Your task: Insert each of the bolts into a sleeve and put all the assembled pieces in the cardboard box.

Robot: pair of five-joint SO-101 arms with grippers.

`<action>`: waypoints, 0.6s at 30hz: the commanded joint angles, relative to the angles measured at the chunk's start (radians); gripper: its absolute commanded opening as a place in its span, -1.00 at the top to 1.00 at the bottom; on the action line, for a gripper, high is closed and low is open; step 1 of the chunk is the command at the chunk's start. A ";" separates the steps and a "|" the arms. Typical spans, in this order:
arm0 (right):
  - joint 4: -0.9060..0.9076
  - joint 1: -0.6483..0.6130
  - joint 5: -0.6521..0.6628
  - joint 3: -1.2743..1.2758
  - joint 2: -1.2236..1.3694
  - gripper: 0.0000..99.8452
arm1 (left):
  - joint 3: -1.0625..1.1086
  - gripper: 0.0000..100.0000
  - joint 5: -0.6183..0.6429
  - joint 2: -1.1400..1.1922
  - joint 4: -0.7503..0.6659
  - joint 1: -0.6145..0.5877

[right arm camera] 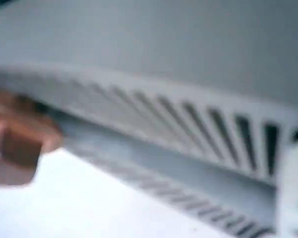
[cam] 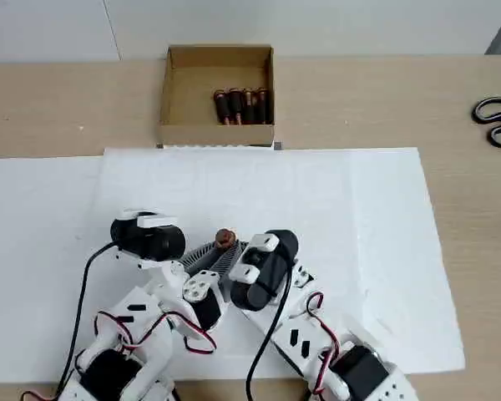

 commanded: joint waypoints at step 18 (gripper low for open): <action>-0.062 0.013 0.038 -0.063 -0.008 0.99 | -0.008 0.63 -0.091 -0.006 0.077 0.014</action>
